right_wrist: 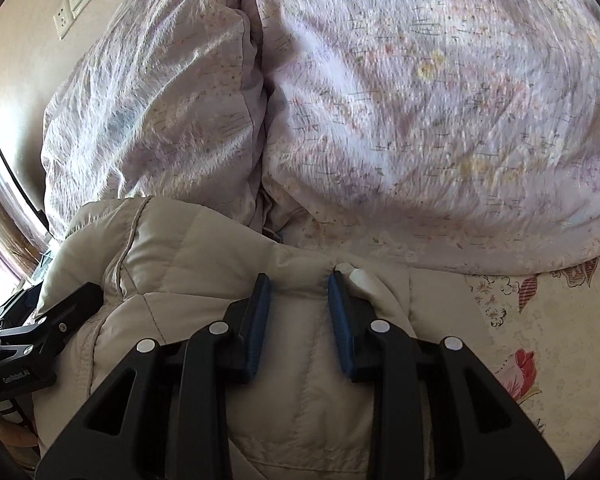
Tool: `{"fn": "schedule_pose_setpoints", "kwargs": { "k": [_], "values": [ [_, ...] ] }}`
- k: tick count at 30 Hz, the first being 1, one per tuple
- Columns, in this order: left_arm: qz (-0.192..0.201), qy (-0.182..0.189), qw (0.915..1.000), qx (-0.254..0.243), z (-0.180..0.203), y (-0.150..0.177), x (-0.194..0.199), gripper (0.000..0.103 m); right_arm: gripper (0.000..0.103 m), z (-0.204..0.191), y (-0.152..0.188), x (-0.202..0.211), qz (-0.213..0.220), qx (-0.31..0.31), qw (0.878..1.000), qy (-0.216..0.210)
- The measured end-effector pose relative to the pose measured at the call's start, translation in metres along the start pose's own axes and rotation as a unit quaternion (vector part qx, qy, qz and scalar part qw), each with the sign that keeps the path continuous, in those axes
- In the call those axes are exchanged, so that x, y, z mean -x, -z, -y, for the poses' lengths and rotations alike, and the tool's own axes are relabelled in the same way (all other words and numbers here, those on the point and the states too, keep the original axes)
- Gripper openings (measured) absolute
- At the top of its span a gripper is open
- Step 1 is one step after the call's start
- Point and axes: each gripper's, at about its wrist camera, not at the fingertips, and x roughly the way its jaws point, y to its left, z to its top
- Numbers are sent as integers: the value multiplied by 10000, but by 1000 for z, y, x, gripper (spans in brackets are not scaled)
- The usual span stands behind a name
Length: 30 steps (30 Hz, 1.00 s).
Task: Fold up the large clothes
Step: 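Press the jacket bundle down onto the bed with both grippers near the pillows, then open both grippers and pull them back from the jacket bundle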
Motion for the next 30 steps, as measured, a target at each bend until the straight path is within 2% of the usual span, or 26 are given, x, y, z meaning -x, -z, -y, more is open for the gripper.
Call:
{"fn": "schedule_pose_setpoints", "kwargs": {
  "k": [5, 8, 10, 12, 14, 16, 19, 21, 27, 30],
  "values": [
    [-1, -24, 10000, 34, -1, 2, -2, 101, 32, 2, 1, 1, 21, -18, 10000, -8],
    [18, -59, 10000, 13, -2, 1, 4, 101, 32, -3, 1, 6, 67, 43, 9999, 129],
    [-18, -67, 10000, 69, -6, 2, 18, 101, 32, -8, 7, 28, 132, 81, 9996, 242],
    [11, 364, 9990, 261, -15, 10, 46, 101, 35, -11, 18, 60, 247, 8, 9997, -54],
    [173, 466, 9987, 147, -17, 22, 75, 101, 36, -13, 31, 88, 321, 54, 9991, -283],
    [221, 447, 9987, -104, -12, 36, 92, 101, 36, -18, 46, 106, 303, 249, 9990, -207],
    [84, 375, 9987, -349, 3, 50, 92, 101, 35, -17, 62, 101, 75, 388, 9992, 27],
    [133, 319, 9987, -365, 7, 58, 86, 101, 35, -12, 67, 89, -42, 354, 9994, 45],
    [116, 453, 9989, 79, 1, 64, 79, 101, 35, -10, 72, 85, 70, 224, 9997, 34],
    [63, 570, 9980, 267, -4, 67, 93, 101, 42, -11, 74, 103, 153, 194, 9996, 126]
  ]
}}
